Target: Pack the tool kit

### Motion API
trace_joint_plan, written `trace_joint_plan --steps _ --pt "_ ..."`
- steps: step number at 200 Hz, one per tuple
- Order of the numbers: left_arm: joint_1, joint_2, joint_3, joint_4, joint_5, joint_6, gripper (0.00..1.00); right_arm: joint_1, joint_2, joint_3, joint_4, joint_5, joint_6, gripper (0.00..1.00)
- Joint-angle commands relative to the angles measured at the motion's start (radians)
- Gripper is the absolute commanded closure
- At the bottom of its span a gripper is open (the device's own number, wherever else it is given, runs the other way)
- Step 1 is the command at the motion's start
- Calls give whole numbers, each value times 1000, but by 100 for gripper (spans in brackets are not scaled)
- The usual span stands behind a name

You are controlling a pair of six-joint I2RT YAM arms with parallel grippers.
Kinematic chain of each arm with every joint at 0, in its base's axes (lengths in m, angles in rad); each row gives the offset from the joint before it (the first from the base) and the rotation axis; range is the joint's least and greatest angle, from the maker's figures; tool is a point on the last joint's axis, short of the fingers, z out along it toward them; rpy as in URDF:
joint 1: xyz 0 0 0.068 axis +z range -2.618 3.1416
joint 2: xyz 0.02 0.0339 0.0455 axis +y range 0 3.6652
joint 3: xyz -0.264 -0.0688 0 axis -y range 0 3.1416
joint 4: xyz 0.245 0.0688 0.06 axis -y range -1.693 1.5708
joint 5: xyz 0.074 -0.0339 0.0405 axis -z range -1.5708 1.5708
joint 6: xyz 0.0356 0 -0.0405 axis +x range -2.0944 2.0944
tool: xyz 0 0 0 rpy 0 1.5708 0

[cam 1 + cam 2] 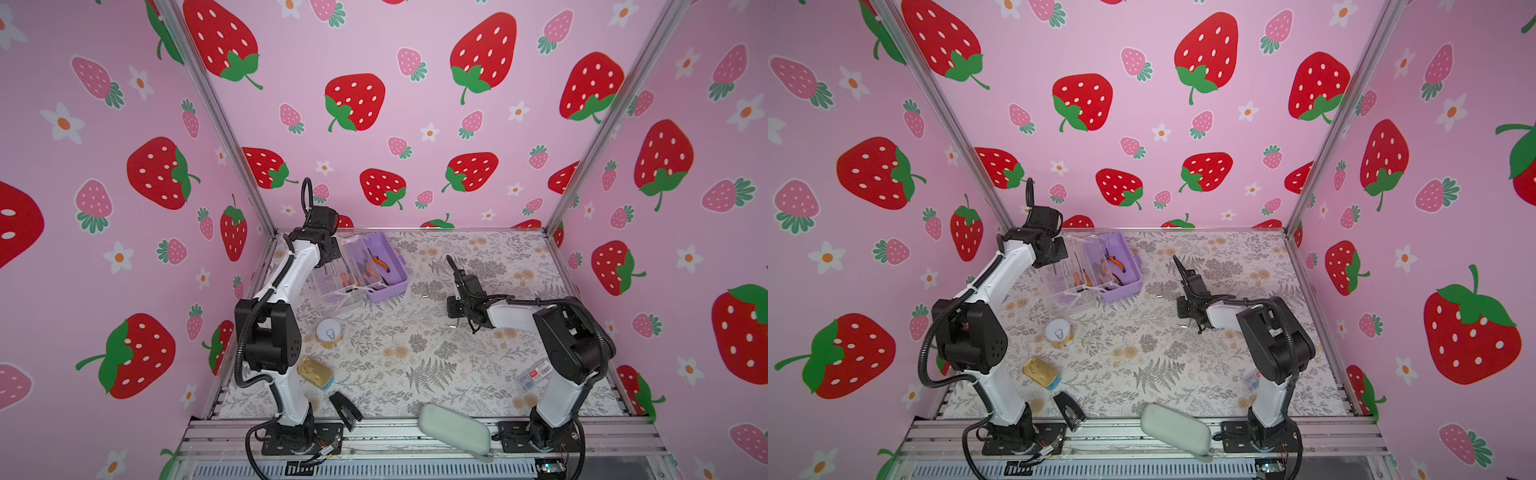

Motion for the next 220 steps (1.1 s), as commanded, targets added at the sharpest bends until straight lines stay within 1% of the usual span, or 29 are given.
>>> trace_joint_plan --steps 1,10,23,66,99,112,130,154,167,184,200,220 --pt "12 35 14 -32 -21 -31 77 5 42 -13 -89 -27 3 63" --pt "11 41 11 -29 -11 -35 69 5 39 -14 -89 -24 3 63" --pt "10 50 10 -26 2 -40 64 5 35 -16 -87 -19 4 63" --pt "11 19 -17 -4 35 -54 62 7 -11 -44 -66 22 8 61" --pt "-13 -99 -83 15 59 -91 60 12 -86 -81 -50 85 10 60" --pt "-53 -163 -130 33 54 -99 59 16 -108 -75 -78 98 10 59" --pt "-148 -238 -183 43 -1 -86 58 32 -129 -62 -108 105 6 58" --pt "-335 -287 -226 29 -113 -54 57 47 -110 -44 -128 124 2 57" --pt "-408 -291 -237 12 -147 -61 57 47 -87 -36 -128 111 3 57" --pt "-469 -283 -249 6 -140 -86 57 48 -49 -18 -139 95 3 58" --pt "-500 -271 -261 5 -120 -123 57 49 -24 -6 -151 99 2 59" --pt "-539 -259 -282 44 -86 -154 57 49 -13 2 -168 116 0 59"
